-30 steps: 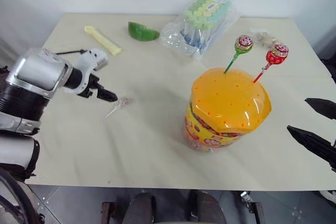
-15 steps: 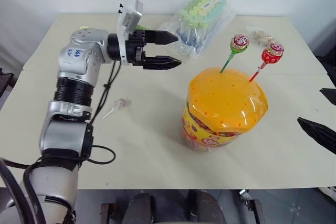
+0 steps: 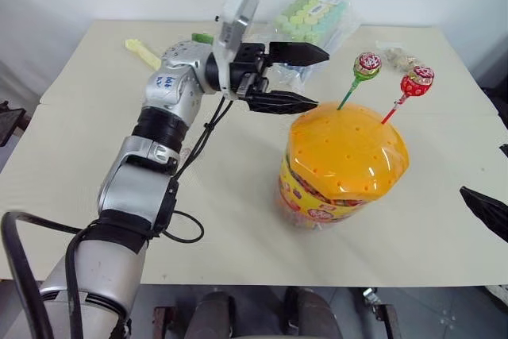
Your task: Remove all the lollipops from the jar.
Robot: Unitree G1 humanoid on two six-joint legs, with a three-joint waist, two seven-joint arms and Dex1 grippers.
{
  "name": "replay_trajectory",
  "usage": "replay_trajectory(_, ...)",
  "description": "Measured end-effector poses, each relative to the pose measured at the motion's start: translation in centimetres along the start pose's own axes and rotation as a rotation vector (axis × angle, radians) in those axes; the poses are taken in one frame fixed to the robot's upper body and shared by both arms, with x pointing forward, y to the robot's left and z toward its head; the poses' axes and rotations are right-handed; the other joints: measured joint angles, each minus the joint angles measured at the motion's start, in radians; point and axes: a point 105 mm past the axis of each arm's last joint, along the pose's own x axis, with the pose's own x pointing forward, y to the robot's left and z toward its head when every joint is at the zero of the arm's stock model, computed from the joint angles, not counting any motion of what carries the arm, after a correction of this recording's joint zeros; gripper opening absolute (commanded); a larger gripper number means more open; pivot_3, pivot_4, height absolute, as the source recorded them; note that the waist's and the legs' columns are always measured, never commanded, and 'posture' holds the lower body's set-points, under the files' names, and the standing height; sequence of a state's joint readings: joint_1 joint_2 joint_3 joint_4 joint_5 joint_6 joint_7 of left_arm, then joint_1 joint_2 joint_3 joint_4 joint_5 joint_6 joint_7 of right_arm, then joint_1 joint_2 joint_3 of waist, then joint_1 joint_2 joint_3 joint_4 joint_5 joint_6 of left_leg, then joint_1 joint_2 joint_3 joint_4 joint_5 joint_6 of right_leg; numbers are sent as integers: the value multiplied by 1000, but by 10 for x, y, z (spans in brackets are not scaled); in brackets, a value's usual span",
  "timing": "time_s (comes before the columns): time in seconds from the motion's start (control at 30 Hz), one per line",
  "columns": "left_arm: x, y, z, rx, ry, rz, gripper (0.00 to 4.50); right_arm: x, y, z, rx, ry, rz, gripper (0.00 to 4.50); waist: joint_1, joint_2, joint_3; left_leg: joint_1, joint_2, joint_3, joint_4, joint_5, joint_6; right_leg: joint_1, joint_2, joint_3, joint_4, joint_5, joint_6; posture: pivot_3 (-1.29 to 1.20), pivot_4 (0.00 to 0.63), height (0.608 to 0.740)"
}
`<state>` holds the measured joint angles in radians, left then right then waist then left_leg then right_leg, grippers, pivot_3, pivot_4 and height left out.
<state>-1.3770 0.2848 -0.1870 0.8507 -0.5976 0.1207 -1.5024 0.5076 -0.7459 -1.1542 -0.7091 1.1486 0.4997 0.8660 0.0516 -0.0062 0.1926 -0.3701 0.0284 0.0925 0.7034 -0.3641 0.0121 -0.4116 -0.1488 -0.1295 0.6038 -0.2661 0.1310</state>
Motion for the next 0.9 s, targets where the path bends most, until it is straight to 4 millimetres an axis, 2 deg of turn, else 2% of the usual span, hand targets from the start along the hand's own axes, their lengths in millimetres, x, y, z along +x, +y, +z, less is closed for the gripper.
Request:
replay_trajectory(0.13, 11, 2, 0, 6, 34, -27, 4485, -3, 1, -1, 1, -4, -17, 4500, 0, 0, 0, 0, 0, 0, 0, 0, 1, 0, 0, 0, 0, 0, 0, 0, 150, 740)
replay_trajectory(0.3, 22, 5, 5, 28, 17, -46, 3057, -2, 5, 1, -20, -18, -19, 4500, -1, 0, 0, 0, 0, 0, 0, -1, 1, 0, 0, 0, -1, 0, 0, 0, 150, 740)
replay_trajectory(0.63, 30, 9, -4, 12, 58, -44, 59, -2, 3, 1, -26, -29, -50, 4500, 1, 0, 0, 0, 0, 0, 0, -1, 2, 0, 0, 0, -2, 0, 0, 0, 150, 740)
replay_trajectory(0.9, 34, 10, -4, 12, 52, -45, 19, 0, 3, 0, -24, -39, -51, 4500, 2, 0, 0, -1, 0, 0, 0, -2, 3, 0, 0, 0, -2, 0, 1, 0, 150, 740)
